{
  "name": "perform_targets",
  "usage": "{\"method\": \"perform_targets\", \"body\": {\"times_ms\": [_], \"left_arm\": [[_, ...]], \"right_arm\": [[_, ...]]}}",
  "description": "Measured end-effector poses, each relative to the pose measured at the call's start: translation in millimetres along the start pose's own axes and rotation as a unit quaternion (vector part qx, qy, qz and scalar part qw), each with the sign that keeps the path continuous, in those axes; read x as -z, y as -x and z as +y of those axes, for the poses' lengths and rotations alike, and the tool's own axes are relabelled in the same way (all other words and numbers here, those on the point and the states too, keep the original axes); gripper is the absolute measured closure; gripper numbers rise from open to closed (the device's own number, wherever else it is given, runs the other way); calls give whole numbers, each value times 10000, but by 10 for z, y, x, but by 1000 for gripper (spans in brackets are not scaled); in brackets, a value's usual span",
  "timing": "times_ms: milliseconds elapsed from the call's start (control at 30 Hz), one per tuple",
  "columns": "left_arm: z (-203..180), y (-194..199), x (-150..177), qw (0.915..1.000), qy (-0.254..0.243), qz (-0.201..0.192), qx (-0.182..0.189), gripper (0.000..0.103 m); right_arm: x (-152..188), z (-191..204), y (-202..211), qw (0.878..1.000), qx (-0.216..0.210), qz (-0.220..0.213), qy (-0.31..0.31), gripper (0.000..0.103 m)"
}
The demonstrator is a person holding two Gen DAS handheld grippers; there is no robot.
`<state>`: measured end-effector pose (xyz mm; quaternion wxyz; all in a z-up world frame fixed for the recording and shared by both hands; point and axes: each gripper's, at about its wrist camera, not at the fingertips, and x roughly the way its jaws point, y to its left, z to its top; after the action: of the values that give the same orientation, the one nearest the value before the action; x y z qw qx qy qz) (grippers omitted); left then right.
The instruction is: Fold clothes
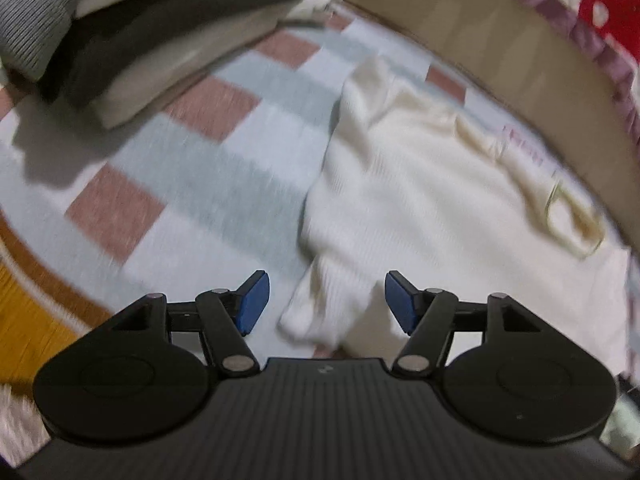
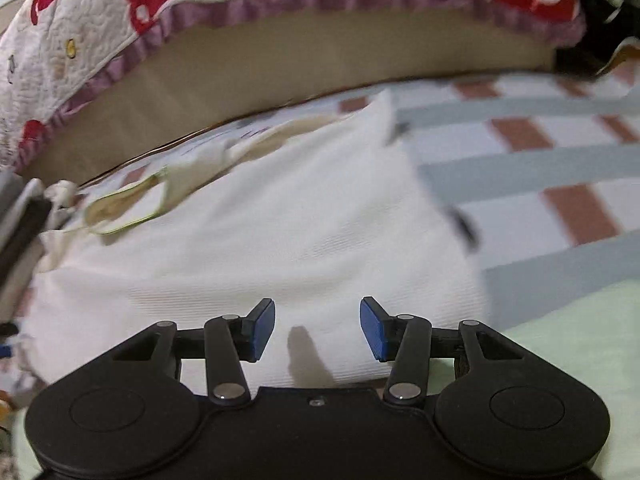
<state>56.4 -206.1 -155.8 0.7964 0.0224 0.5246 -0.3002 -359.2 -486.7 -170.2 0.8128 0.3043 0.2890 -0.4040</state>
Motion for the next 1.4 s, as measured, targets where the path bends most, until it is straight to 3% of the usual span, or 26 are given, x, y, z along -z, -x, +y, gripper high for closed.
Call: {"method": "perform_targets", "body": {"times_ms": [133, 233, 333, 467, 500, 567, 600, 633, 667, 800, 867, 1033, 1100, 1200, 1400], "left_arm": [[-106, -65, 184, 9995, -71, 297, 64, 33], [-40, -98, 265, 9963, 672, 424, 327, 33], [17, -82, 321, 9915, 1224, 232, 376, 33], [15, -69, 335, 9893, 1426, -187, 249, 36], [-25, -96, 332, 9908, 1300, -349, 122, 41], [-144, -152, 328, 9943, 762, -686, -304, 64], [-220, -171, 318, 9950, 452, -768, -450, 86], [-277, -147, 307, 9953, 232, -821, -461, 95], [-327, -65, 303, 9947, 72, -919, -446, 96], [-392, 612, 280, 9841, -476, -1623, -548, 96], [-267, 646, 245, 9919, -174, -1216, -313, 97], [-177, 124, 373, 9949, -182, -413, -903, 90], [-197, 63, 354, 9940, -196, -356, -1015, 88], [-171, 65, 366, 9932, -152, -451, -1059, 77], [-139, -29, 372, 9941, -146, -323, -1022, 71]], "right_arm": [[17, -229, 215, 9988, 404, -154, 231, 47], [32, -468, 341, 9990, 415, -180, -7, 44], [58, -696, 324, 9991, 146, -25, -402, 43], [96, -851, 230, 9949, -474, 189, -872, 43], [87, -839, 211, 9941, -621, 191, -869, 43], [57, -719, 151, 9964, -665, 272, -452, 43], [47, -633, 117, 9977, -581, 328, -141, 43], [38, -569, 61, 9981, -470, 379, 81, 42], [44, -570, 5, 9980, -444, 449, 73, 40], [13, -703, -29, 9942, -556, 454, -800, 38], [60, -727, 4, 9932, -616, 454, -872, 38], [143, -638, 42, 9955, -602, 360, -642, 33], [144, -658, 51, 9944, -687, 312, -742, 31], [129, -715, 30, 9927, -781, 162, -902, 31], [88, -792, -159, 9850, -920, -531, -1358, 31]]}}
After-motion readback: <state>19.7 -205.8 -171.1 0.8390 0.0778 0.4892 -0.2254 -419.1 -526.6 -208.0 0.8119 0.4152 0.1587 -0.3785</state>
